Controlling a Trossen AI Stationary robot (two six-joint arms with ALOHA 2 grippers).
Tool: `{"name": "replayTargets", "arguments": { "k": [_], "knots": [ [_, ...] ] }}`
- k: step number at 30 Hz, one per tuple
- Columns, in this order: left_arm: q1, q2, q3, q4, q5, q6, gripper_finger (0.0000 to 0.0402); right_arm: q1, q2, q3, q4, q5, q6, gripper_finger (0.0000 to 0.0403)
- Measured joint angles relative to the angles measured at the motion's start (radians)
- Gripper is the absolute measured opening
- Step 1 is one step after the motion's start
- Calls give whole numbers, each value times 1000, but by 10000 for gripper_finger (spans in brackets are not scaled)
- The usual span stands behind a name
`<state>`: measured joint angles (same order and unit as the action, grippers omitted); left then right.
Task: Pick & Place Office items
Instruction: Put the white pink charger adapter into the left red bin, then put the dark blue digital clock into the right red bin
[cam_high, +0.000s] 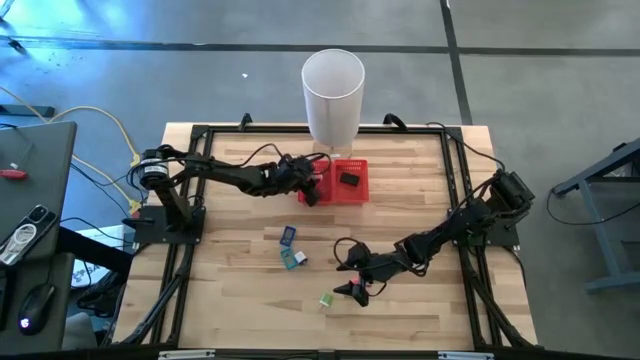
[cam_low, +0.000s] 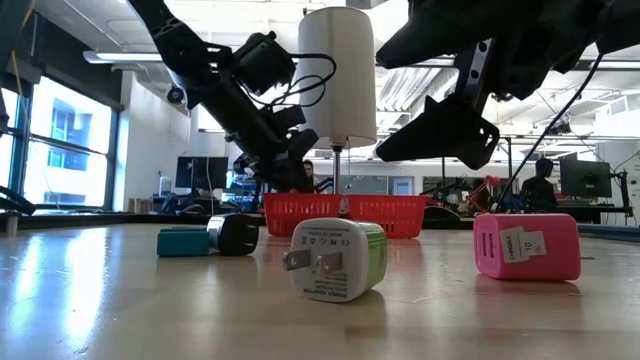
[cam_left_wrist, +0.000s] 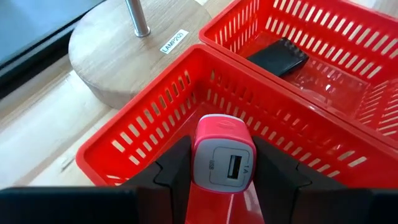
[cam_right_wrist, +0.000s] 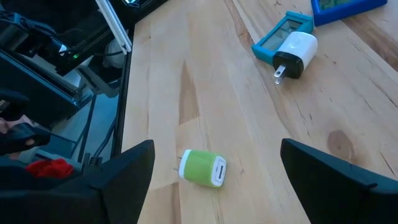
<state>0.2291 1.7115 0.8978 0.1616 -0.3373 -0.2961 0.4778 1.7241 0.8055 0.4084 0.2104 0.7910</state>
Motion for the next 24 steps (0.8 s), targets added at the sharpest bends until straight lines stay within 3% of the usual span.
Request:
{"name": "replayTargets", "arguments": {
  "k": [4, 14, 24],
  "knots": [
    [3, 0, 0, 0, 31, -6, 140, 0, 0, 0, 0, 0, 0, 336],
    [5, 0, 0, 0, 34, 16, 224, 0, 0, 0, 0, 0, -1, 336],
    [1, -6, 0, -2, 50, 56, 236, 0, 0, 0, 0, 0, -9, 336]
  ]
}}
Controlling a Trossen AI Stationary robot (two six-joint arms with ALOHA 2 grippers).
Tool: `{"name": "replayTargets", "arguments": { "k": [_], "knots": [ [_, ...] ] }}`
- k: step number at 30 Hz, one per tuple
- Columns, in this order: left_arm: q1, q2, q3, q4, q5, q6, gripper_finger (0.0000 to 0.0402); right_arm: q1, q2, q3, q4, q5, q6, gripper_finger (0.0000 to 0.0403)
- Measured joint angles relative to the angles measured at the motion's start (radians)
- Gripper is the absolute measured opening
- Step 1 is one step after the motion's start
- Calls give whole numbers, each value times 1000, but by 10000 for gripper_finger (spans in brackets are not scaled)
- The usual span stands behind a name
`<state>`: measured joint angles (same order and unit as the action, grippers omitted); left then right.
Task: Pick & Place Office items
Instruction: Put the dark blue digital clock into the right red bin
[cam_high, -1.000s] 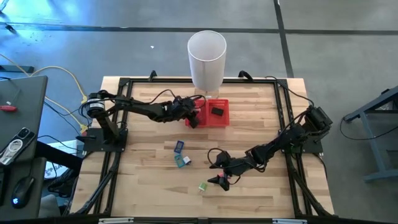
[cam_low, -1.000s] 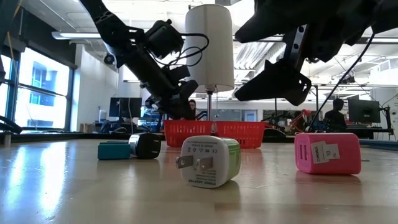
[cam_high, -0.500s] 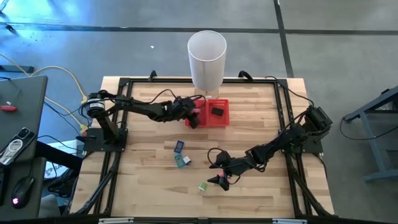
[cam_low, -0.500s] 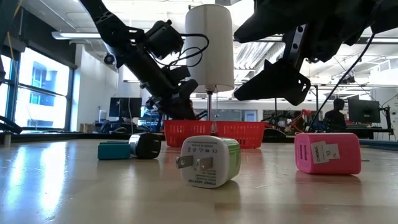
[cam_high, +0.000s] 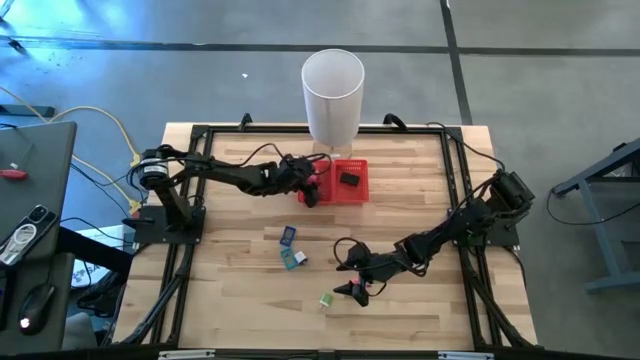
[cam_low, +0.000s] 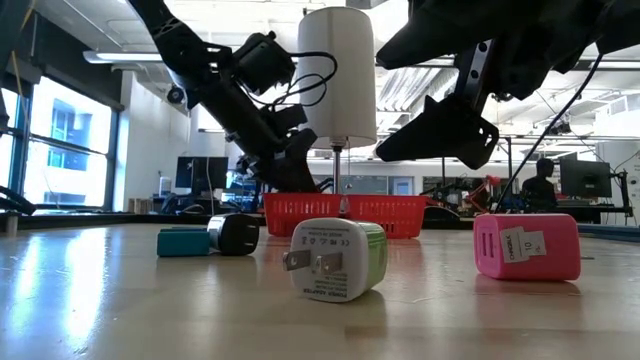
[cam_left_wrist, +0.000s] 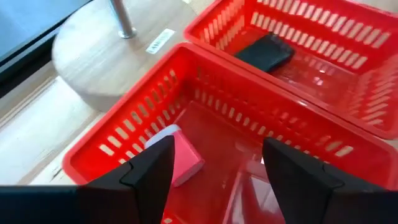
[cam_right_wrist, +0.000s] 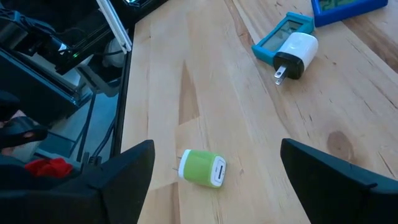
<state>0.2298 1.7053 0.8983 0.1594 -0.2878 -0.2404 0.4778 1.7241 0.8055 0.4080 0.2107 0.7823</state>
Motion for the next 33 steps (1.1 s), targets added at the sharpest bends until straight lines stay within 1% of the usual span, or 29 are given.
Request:
{"name": "replayTargets", "arguments": {
  "k": [4, 7, 10, 15, 19, 24, 27, 30, 33],
  "knots": [
    [-1, -40, 13, 1, 48, 32, 236, 0, 0, 0, 0, 0, 0, 336],
    [-13, -82, 13, -21, 55, 67, 236, 1, 0, 0, 0, 0, 0, 336],
    [-28, -136, 13, -52, 54, 49, 236, 6, 0, 0, -1, 0, 0, 336],
    [-81, -233, 12, -189, 55, 48, 236, 9, 0, 0, -1, 0, -2, 336],
    [-138, -304, 12, -279, 32, 33, 237, 13, 0, 0, -1, 3, -27, 336],
    [-209, -358, 12, -317, -8, 33, 241, 13, 0, 0, -2, 23, -31, 336],
    [-241, -369, 12, -334, -19, 32, 263, 13, 0, 0, -2, 23, -31, 336],
    [-262, -369, 12, -336, -37, 30, 300, 13, 0, 0, -2, 23, -30, 336],
    [-281, -369, 12, -343, -89, 22, 338, 13, 0, 0, -2, 23, -27, 336]
  ]
}}
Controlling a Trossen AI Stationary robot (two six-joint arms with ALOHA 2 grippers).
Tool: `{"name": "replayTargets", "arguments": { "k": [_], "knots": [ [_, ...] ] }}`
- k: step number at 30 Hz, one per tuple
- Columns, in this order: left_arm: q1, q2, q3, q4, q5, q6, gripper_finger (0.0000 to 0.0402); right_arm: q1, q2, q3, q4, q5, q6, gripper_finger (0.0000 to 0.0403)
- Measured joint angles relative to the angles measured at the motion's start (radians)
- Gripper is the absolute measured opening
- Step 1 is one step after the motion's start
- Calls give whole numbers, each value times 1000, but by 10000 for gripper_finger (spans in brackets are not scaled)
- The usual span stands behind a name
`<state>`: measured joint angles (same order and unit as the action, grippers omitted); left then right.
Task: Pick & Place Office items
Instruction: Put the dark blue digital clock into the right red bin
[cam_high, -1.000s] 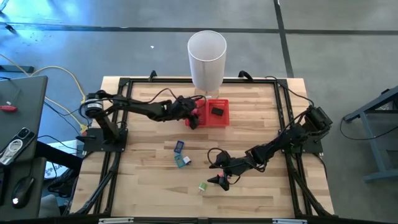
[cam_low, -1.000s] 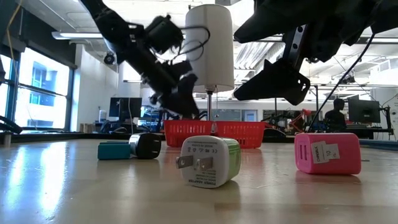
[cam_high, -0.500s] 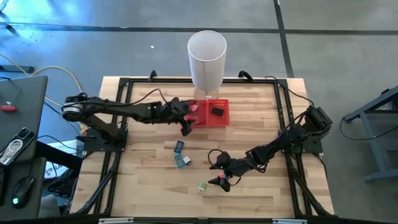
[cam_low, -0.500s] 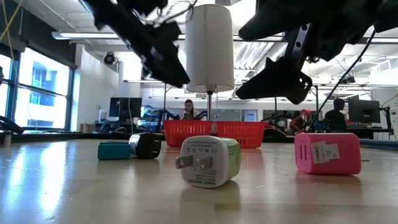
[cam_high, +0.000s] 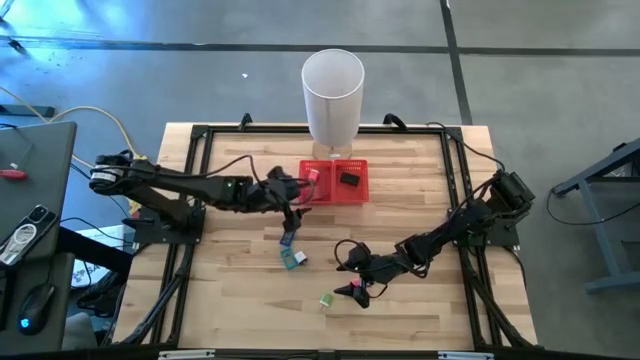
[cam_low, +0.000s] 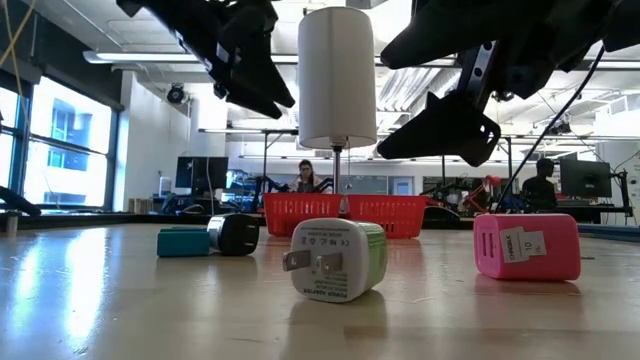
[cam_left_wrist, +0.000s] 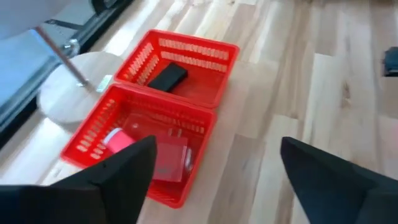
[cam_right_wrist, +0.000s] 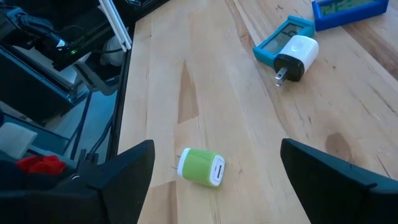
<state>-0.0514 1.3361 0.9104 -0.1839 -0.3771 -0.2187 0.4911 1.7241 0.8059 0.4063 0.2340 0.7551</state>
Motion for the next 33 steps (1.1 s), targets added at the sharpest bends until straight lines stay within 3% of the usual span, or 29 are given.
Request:
{"name": "replayTargets", "arguments": {
  "k": [6, 14, 24, 33],
  "knots": [
    [-42, 0, 0, -21, 3, -26, 375, 1, 0, 0, 0, 0, 7, 336],
    [-128, 0, 0, -153, 19, -26, 376, 7, 0, 0, -13, 0, 1, 336],
    [-229, 0, 0, -350, 20, -142, 376, 6, 0, 0, -39, 3, 0, 336],
    [-277, 0, -11, -526, 61, -440, 376, 6, 0, 0, -39, 3, 0, 336]
  ]
}}
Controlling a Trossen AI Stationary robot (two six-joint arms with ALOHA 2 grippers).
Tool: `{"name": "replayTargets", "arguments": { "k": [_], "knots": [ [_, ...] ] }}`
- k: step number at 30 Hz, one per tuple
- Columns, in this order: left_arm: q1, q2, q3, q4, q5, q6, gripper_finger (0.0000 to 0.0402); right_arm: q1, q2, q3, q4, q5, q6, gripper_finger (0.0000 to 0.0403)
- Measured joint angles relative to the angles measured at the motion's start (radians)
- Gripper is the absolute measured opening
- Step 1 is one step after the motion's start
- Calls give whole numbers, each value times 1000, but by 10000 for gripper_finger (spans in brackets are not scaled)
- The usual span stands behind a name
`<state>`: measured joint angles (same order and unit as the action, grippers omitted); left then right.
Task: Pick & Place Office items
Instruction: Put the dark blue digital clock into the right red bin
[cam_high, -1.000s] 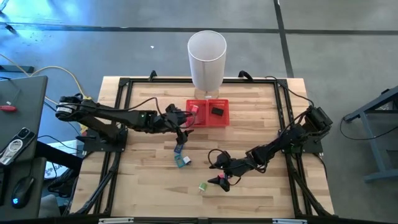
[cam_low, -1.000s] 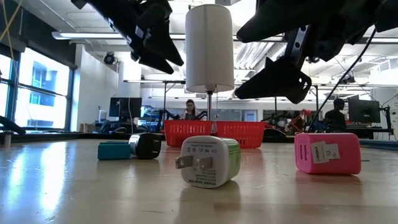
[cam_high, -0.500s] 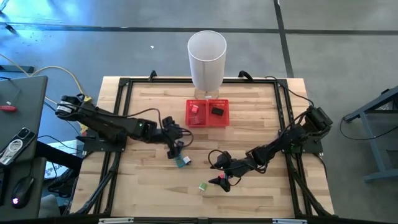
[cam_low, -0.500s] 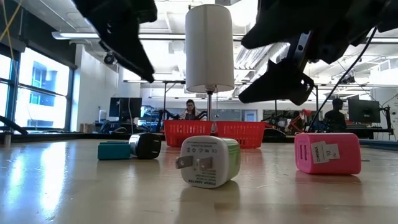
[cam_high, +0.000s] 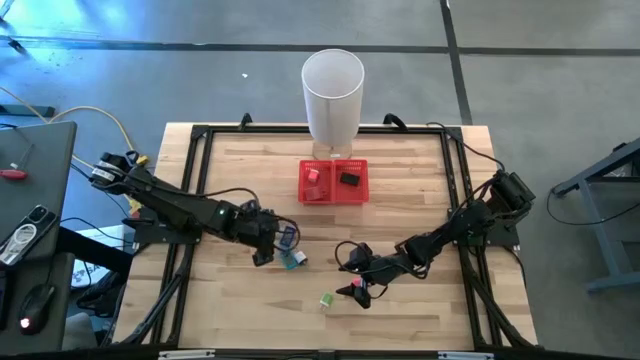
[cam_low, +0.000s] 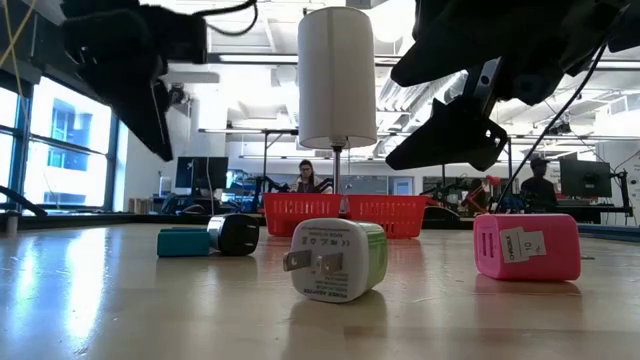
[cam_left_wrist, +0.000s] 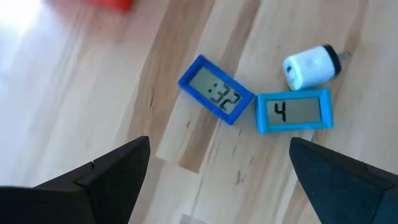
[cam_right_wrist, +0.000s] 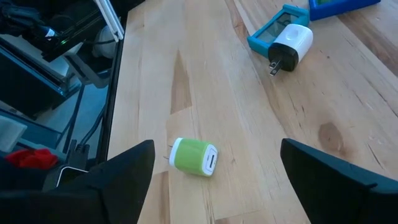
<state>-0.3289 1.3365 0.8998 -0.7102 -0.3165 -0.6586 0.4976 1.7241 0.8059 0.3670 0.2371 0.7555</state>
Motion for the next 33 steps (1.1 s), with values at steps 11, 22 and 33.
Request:
{"name": "replayTargets", "arguments": {
  "k": [11, 22, 33],
  "knots": [
    [-61, 1, -88, 66, -55, -272, 376, 0, 0, 0, 1, 26, 0, 336],
    [-135, 66, -89, 162, -56, -326, 376, 0, 0, 0, 0, 26, 0, 336],
    [-104, 117, -89, 218, -42, -365, 376, 0, 0, 0, -12, 30, 0, 336]
  ]
}}
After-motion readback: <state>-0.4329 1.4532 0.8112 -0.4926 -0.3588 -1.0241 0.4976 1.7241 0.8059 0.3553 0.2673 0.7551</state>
